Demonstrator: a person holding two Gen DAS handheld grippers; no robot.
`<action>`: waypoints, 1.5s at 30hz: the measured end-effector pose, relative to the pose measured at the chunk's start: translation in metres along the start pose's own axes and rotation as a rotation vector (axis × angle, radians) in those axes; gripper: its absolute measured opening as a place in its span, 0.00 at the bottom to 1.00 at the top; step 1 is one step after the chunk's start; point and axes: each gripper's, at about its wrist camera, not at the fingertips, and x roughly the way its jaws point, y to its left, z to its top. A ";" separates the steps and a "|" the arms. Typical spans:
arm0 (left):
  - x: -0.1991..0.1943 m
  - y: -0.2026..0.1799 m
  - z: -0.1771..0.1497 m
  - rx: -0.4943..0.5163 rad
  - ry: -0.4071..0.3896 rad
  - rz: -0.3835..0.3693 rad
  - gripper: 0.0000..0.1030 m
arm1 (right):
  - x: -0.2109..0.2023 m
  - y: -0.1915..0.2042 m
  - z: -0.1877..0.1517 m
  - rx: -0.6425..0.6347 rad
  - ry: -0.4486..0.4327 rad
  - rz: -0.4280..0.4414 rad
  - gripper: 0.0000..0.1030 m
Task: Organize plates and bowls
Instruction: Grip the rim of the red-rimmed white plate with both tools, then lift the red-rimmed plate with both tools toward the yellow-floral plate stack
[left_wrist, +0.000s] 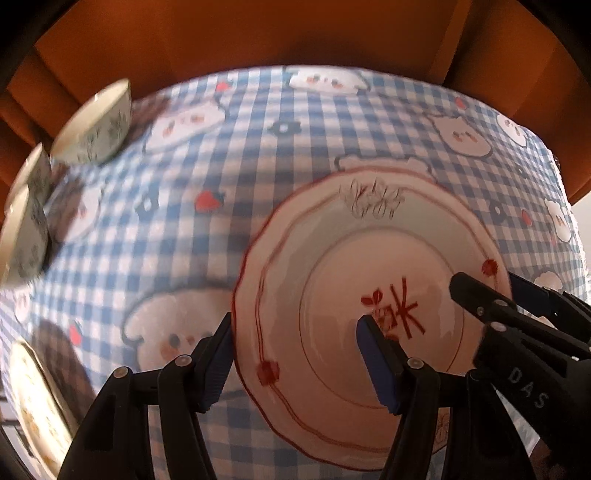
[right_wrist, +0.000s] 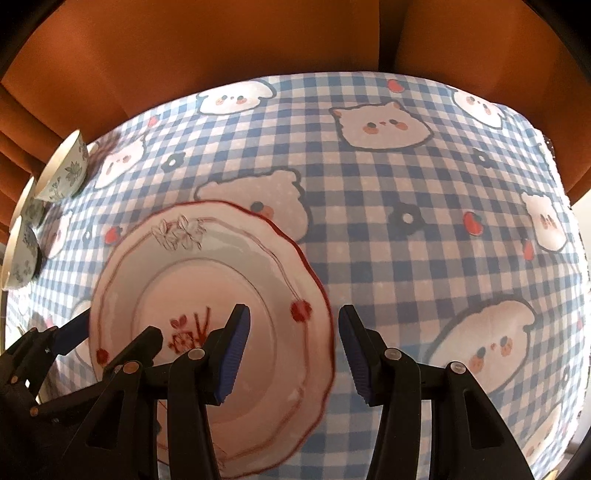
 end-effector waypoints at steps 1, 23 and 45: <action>-0.002 -0.001 -0.001 0.003 -0.012 0.010 0.61 | 0.001 -0.001 -0.001 -0.001 0.004 0.001 0.52; -0.038 0.000 -0.003 -0.009 -0.087 0.029 0.57 | -0.028 0.014 0.002 -0.057 -0.027 -0.002 0.44; -0.116 0.056 -0.036 -0.015 -0.207 -0.012 0.56 | -0.111 0.079 -0.025 -0.077 -0.146 -0.032 0.44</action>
